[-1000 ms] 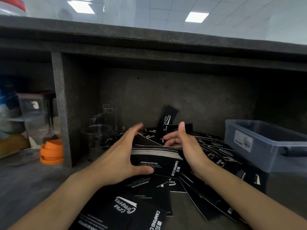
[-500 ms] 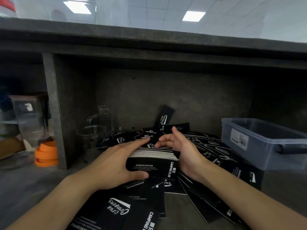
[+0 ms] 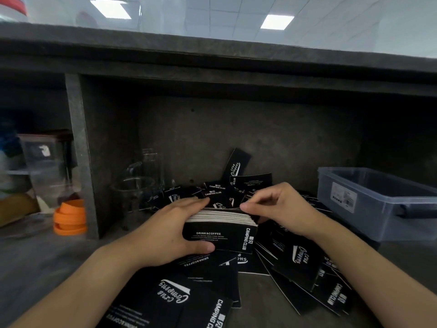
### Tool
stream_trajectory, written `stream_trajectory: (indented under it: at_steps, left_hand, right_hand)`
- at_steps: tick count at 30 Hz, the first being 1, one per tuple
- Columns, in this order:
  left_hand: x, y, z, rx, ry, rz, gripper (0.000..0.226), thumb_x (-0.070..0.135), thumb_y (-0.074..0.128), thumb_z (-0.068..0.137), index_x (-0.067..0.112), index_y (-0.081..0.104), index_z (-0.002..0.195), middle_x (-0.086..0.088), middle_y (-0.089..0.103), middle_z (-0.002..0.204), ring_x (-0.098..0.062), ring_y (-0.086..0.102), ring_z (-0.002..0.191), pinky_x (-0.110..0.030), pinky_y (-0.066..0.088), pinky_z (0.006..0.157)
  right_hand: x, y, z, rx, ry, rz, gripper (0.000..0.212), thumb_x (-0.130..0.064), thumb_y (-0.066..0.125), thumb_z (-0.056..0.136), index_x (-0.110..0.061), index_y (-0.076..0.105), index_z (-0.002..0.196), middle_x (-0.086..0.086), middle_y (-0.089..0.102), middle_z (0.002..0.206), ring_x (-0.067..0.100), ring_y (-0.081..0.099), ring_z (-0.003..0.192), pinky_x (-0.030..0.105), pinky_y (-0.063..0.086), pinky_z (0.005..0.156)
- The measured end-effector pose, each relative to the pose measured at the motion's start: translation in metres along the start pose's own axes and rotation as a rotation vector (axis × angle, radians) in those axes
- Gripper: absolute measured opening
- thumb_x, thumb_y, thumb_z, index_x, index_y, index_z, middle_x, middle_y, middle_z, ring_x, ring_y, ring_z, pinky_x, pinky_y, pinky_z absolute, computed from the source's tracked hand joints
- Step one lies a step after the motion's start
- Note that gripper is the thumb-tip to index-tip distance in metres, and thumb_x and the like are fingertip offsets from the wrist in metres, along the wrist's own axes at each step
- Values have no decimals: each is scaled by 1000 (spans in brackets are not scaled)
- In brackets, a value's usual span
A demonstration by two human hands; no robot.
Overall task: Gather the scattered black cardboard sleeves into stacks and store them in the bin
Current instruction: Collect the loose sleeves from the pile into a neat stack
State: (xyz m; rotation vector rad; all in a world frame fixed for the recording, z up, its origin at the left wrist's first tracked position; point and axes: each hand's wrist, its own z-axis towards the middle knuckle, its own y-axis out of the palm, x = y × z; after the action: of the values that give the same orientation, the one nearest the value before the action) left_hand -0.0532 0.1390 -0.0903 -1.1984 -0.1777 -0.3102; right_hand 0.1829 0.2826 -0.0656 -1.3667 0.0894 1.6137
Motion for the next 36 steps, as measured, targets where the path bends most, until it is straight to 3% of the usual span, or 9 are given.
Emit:
stream_trajectory:
  at_steps: [4, 10, 13, 18, 22, 26, 29, 33, 36]
  left_hand:
    - [1, -2, 0, -7, 2, 0, 101, 66, 74, 76, 39, 24, 159, 22, 31, 159, 3, 26, 146, -17, 18, 120]
    - [2, -4, -1, -13, 5, -63, 51, 59, 81, 75, 43, 58, 118, 25, 62, 114, 9, 58, 105, -22, 50, 95]
    - [1, -3, -1, 24, 20, -73, 49, 59, 82, 73, 41, 53, 109, 26, 48, 118, 9, 54, 106, -18, 49, 92]
    - [3, -1, -4, 58, 58, -173, 104, 55, 85, 71, 57, 16, 149, 39, 23, 145, 14, 36, 133, -16, 36, 108]
    - [6, -1, -5, 46, 135, -123, 80, 51, 81, 79, 58, 35, 144, 36, 43, 132, 11, 48, 123, -24, 43, 108]
    - [9, -3, -2, 77, 142, -151, 65, 44, 82, 81, 51, 46, 135, 30, 53, 126, 9, 54, 118, -26, 47, 104]
    - [10, -3, -2, 144, 163, -204, 67, 36, 85, 80, 49, 49, 135, 28, 58, 127, 7, 56, 119, -24, 48, 104]
    - [11, -7, -2, 242, 145, -291, 71, 30, 88, 76, 49, 53, 135, 29, 62, 125, 9, 61, 114, -19, 49, 101]
    - [3, -10, -2, 180, 77, -294, 75, 33, 90, 72, 50, 55, 136, 26, 61, 123, 10, 60, 111, -18, 49, 101]
  right_hand:
    - [-8, -12, -3, 83, -32, -112, 15, -25, 75, 87, -12, 80, 91, 4, 80, 88, 19, 77, 84, 32, 63, 76]
    - [-2, -34, 3, 681, 139, -6, 17, -26, 67, 98, -10, 72, 98, 6, 75, 86, 23, 69, 63, 33, 57, 52]
    - [5, -20, 2, 457, 435, 130, 11, -10, 64, 98, -1, 70, 100, 8, 61, 76, 13, 52, 50, 22, 49, 41]
    - [2, 13, 7, 195, 615, 130, 10, -12, 60, 96, -9, 61, 87, 3, 49, 64, 7, 38, 37, 18, 34, 35]
    - [-3, 20, 6, 158, 643, 60, 14, -22, 59, 97, -11, 58, 88, 2, 44, 63, 9, 37, 39, 20, 35, 37]
    - [-11, 12, -1, 134, 519, -76, 54, -64, 35, 102, -20, 63, 87, -3, 54, 54, 12, 49, 47, 23, 44, 47]
    - [-14, 3, -2, 175, 293, -325, 81, -83, 15, 89, -27, 73, 78, -8, 70, 73, 13, 67, 77, 26, 48, 72]
    - [-11, 10, 1, -25, 268, 3, 102, -101, 17, 72, -39, 55, 143, -14, 59, 145, 11, 55, 133, 49, 38, 116]
    - [-12, 19, -5, -119, 187, -46, 90, -95, 40, 75, -43, 42, 148, -23, 38, 157, -3, 36, 143, 42, 27, 125]
